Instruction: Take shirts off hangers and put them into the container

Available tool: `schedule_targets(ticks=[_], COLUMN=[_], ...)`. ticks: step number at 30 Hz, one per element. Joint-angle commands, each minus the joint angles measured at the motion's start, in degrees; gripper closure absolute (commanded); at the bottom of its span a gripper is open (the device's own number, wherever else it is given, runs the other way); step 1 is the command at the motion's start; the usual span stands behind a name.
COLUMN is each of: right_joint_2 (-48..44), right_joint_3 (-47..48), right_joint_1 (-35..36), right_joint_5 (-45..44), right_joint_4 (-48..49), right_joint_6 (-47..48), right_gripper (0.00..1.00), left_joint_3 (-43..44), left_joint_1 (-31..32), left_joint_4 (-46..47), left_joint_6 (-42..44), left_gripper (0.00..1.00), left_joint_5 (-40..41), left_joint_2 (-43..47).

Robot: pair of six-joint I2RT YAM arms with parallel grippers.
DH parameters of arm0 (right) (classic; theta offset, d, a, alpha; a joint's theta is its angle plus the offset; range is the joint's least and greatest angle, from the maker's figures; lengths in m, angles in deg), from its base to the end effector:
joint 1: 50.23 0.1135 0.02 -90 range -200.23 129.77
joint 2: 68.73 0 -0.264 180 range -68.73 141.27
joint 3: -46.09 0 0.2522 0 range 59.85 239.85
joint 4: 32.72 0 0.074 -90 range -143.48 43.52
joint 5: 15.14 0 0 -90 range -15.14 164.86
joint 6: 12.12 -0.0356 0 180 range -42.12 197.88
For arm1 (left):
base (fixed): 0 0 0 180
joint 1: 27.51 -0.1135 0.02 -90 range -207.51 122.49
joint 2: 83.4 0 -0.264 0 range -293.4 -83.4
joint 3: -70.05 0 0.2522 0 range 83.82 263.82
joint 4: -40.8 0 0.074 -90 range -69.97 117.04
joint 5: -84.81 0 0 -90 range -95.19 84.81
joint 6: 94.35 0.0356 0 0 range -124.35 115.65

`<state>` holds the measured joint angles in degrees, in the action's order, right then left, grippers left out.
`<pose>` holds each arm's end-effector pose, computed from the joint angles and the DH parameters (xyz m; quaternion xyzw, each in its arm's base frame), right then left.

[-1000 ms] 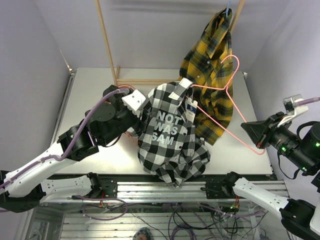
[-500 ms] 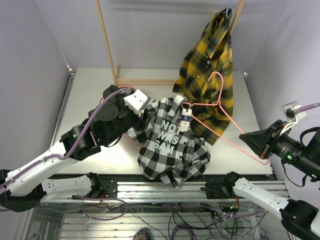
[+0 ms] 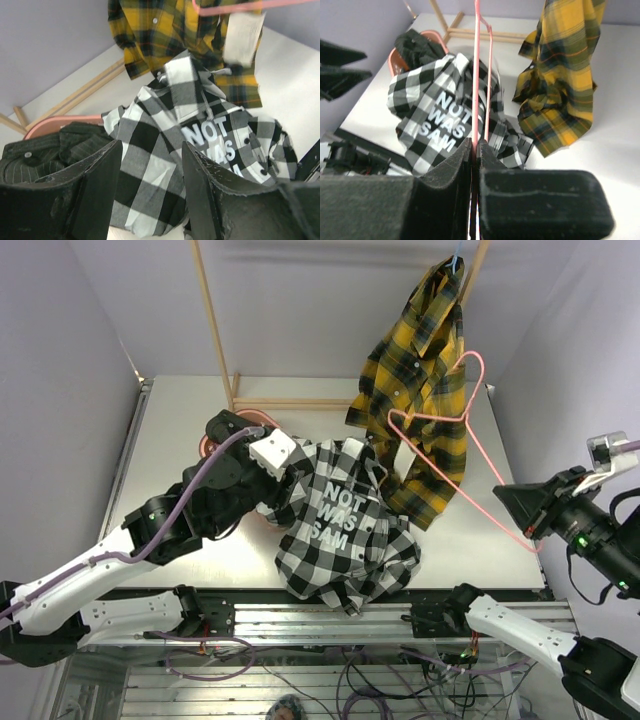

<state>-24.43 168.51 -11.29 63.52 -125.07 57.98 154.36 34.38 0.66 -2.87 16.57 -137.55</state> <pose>-0.0045 -0.0126 0.5179 -0.0701 0.7846 0.2322 0.5706 0.1006 -0.1604 0.4356 0.2918 0.7038 -0.1927 0.6184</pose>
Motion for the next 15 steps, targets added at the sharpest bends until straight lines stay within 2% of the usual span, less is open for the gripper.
schedule_targets(ticks=[1,9,15], right_joint_2=[0.69,8.94,20.27], right_joint_3=[-4.25,-11.67,-12.25], right_joint_1=[-0.1,-0.1,-0.12], right_joint_5=[-5.92,-7.73,-7.84], right_joint_4=[13.83,35.12,50.85], right_joint_6=[3.47,10.75,14.68], right_gripper=[1.0,1.0,1.0], left_joint_3=[-3.84,-9.73,-14.14], left_joint_1=[0.25,0.25,0.25], left_joint_4=[0.31,3.04,6.5], left_joint_6=[-0.1,-1.08,-0.32], left_gripper=[0.39,0.41,0.4], left_joint_5=[2.79,4.71,8.14], left_joint_2=[3.29,11.26,17.31])
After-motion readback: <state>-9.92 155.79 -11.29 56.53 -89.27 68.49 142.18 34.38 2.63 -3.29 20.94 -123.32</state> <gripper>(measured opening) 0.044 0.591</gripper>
